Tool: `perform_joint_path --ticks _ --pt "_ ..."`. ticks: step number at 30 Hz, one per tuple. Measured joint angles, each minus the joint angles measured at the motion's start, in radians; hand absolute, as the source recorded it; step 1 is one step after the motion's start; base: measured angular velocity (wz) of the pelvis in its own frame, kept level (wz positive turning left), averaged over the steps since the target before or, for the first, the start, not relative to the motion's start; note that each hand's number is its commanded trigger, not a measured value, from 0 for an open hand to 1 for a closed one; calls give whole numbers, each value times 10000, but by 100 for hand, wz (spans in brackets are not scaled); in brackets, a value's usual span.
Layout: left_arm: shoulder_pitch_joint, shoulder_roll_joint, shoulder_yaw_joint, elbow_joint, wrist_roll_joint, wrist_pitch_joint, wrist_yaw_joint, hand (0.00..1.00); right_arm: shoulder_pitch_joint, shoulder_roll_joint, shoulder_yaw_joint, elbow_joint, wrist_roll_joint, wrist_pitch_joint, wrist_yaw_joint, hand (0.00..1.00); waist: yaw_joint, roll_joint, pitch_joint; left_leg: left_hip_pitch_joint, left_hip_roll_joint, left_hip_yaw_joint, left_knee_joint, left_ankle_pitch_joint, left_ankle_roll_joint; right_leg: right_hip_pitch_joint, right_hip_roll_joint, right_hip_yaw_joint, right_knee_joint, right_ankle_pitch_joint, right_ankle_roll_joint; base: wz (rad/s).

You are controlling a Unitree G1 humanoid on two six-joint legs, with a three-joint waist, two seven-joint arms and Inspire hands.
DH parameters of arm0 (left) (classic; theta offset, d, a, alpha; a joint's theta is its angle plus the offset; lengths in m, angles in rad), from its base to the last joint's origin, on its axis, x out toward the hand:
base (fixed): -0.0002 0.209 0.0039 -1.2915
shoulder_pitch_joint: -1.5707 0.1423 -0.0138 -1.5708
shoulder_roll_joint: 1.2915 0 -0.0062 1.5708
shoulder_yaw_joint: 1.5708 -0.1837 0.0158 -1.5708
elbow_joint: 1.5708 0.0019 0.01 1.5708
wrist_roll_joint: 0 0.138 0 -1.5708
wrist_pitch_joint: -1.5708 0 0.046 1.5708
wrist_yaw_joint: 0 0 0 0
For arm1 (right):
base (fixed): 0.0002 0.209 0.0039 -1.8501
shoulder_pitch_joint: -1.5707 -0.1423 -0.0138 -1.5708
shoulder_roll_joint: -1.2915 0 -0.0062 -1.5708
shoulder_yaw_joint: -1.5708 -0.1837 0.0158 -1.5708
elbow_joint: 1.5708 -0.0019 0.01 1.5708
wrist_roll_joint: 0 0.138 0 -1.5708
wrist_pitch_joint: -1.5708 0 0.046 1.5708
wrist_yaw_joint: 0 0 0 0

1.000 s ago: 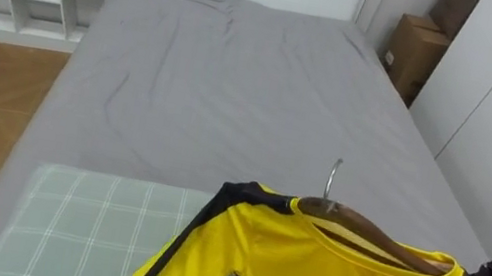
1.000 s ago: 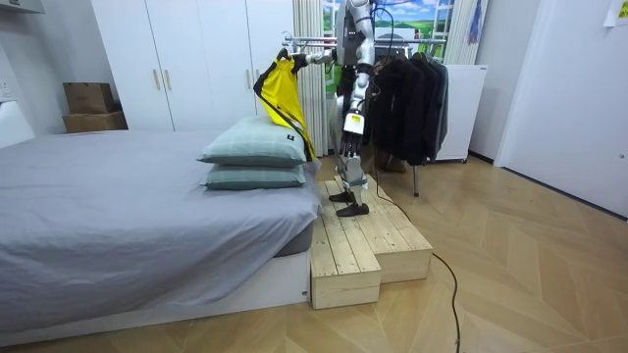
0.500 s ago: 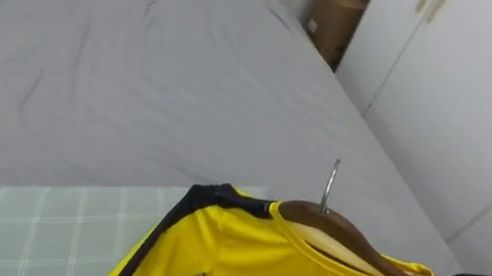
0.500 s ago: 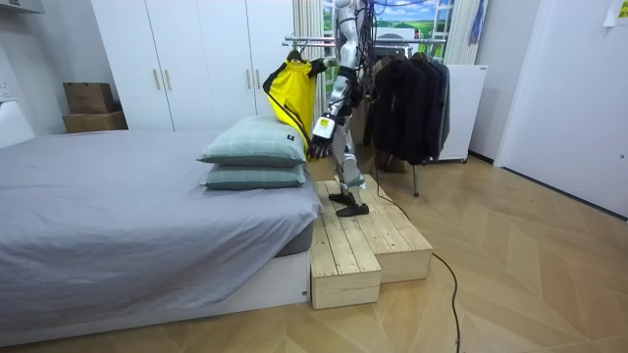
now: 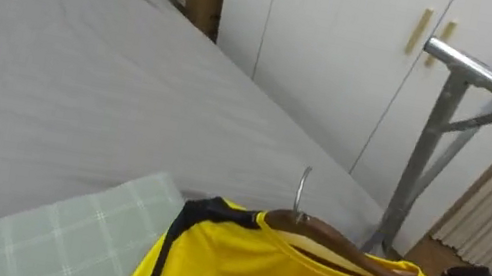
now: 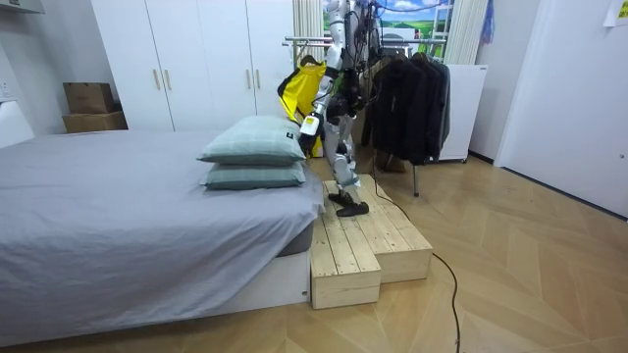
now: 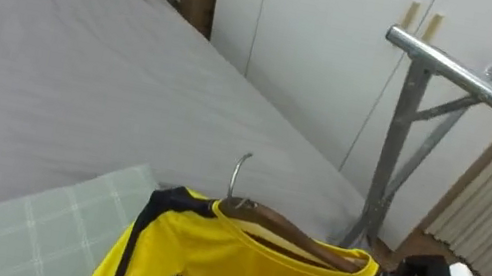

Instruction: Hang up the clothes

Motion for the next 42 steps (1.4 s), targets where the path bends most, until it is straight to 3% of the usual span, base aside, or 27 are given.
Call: perform_joint_path --ticks 1,2,3,5,6,8,9,11,12,13,15,16,19,21,23,25,27,28,29,30,31,32,33,34,35,38,42 --pt "183 -64 0 22 6 181 89 0 -283 -46 221 -16 -395 -12 -26 100 24 32 33 -398 487 -520 1471 252 -25 102 172 453 -4 -6 -47 -118" --pt "195 -104 3 187 11 394 119 0 -367 -44 302 -98 -938 -55 -159 100 46 77 55 -806 673 -1208 2240 349 -112 273 301 882 0 -13 -76 -113" --pt "197 -98 9 216 19 512 125 0 -352 -43 338 -114 -1197 -73 -242 100 37 58 46 -953 656 -1595 2333 347 -112 304 320 1072 -3 -6 -90 -97" --pt "196 -103 31 195 45 875 188 0 -175 -59 350 -300 -1921 -73 -338 100 37 -36 56 -1642 569 -2918 2163 371 -159 265 410 1777 -69 125 -125 -89" --pt "194 -103 41 190 50 977 196 0 -91 -58 361 -435 -2115 -56 -338 100 31 -30 56 -1818 488 -3319 1971 380 -175 243 482 2012 -117 181 -128 -101" --pt "189 -109 209 189 54 1400 238 0 8 -126 661 -763 -2729 -42 -345 100 31 -27 60 -2130 62 -4878 603 412 -220 95 755 3033 -246 458 -155 -123" --pt "190 -117 232 189 54 1475 263 0 -9 -145 769 -818 -2855 -42 -346 100 33 -28 61 -2155 -21 -5110 225 460 -276 44 837 3325 -267 515 -151 -135" --pt "168 -320 398 190 28 1708 403 0 -42 -143 1070 -878 -3173 -38 -342 100 -58 -8 60 -2304 -646 -6459 -838 603 -415 -81 1117 4438 -502 854 -91 -132" --pt "167 -403 412 190 29 1726 436 0 -41 -141 1093 -891 -3248 -13 -340 100 -68 18 64 -2321 -685 -6662 -987 655 -470 -90 1176 4667 -614 974 -101 -125" --pt "159 -566 407 190 29 1730 508 0 -38 -142 1110 -981 -3400 67 -340 100 -104 109 105 -2373 -817 -6936 -1218 807 -446 -88 1340 5116 -778 1130 25 -112" --pt "62 -700 397 188 30 1729 566 0 -45 -139 1098 -1138 -3636 149 -343 100 -248 197 124 -2399 -900 -7026 -1561 1048 -411 -104 1601 5697 -943 1274 218 -94" --pt "-92 -743 372 188 29 1729 623 0 -57 -148 1092 -1195 -3722 170 -366 100 -392 206 131 -2394 -1012 -7052 -1774 1158 -285 -107 1751 6114 -939 1308 270 -69" --pt "-711 -879 285 191 18 1722 730 0 -55 -220 987 -1473 -3972 258 -444 100 -536 321 169 -2297 -1296 -7001 -2257 1416 -99 -192 1940 6794 -932 1438 470 -68" --pt "-1032 -892 88 191 -2 1624 894 0 -45 -224 988 -1667 -4213 351 -488 100 -617 341 155 -2216 -1318 -6637 -2472 1610 59 -260 1943 7023 -939 1521 598 -60" --pt "-1256 -883 -361 188 0 1259 1022 0 -26 -222 977 -1826 -4435 554 -508 100 -626 386 124 -2069 -1295 -6128 -2540 1762 249 -318 1934 7220 -928 1579 764 -49" --pt "-1295 -879 -674 188 -9 1230 1022 0 -9 -187 995 -1967 -4422 664 -508 100 -582 370 107 -2012 -1290 -5722 -2588 1767 340 -448 1929 7393 -951 1580 892 -50" --pt "-1284 -881 -1001 218 -117 1230 1022 0 -4 -105 990 -2048 -4451 672 -506 100 -549 333 92 -1936 -1285 -5365 -2697 1815 360 -511 1825 7355 -1165 1669 1106 -58" --pt "-1281 -880 -1135 311 -213 1230 1021 0 12 -70 997 -2135 -4444 697 -502 100 -363 312 92 -1851 -1232 -5022 -2793 1833 368 -664 1610 6637 -1328 1779 1292 -106" --pt "-1262 -887 -1279 579 -228 1178 1017 0 14 -26 1040 -2241 -4451 802 -462 100 80 310 90 -1605 -1100 -4403 -3017 1816 350 -784 1167 4740 -1550 1897 1442 -124" --pt "-1247 -881 -1362 708 -265 1158 1019 0 16 -21 1075 -2319 -4448 848 -456 100 242 324 81 -1553 -1009 -4084 -3089 1758 328 -791 859 3715 -1433 1806 1312 -117" --pt "-1216 -878 -1499 861 -446 1157 1021 0 18 -30 1123 -2389 -4419 859 -464 100 333 367 110 -1389 -966 -3749 -3071 1641 316 -953 20 2215 -394 1240 1062 -58" --pt "-1193 -869 -1615 994 -624 1157 1021 0 29 -28 1144 -2386 -4382 872 -468 100 315 340 88 -1210 -992 -3548 -3034 1512 284 -893 -941 1631 453 713 1344 -37" --pt "-1186 -850 -1616 1055 -727 1157 1020 0 19 -23 1200 -2385 -4347 886 -468 100 350 305 81 -1129 -1014 -3492 -2986 1450 234 -830 -1301 1549 509 614 1513 -20" --pt "-1167 -744 -1572 1151 -951 1159 1018 0 18 6 1358 -2384 -4167 856 -467 100 364 161 19 -1051 -1035 -3496 -2904 1358 104 -684 -1467 1714 153 533 1866 -25" --pt "-1162 -675 -1472 1183 -967 1160 1015 0 15 -4 1436 -2386 -3790 788 -448 100 402 113 13 -1006 -993 -3490 -2906 1373 31 -507 -1250 1849 -292 555 1649 -25" --pt "-1067 -541 -1144 1183 -960 1161 1009 0 19 -9 1436 -2384 -2788 810 -370 100 441 185 23 -985 -733 -3522 -3046 1504 -199 -90 -808 1830 -1146 1009 1404 -23" --pt "-1057 -432 -967 929 -939 1182 980 0 -92 -70 1361 -2415 -1602 853 -3 100 413 162 15 -1008 -646 -3791 -3098 1561 -297 -3 -656 1790 -1361 1059 1335 2"
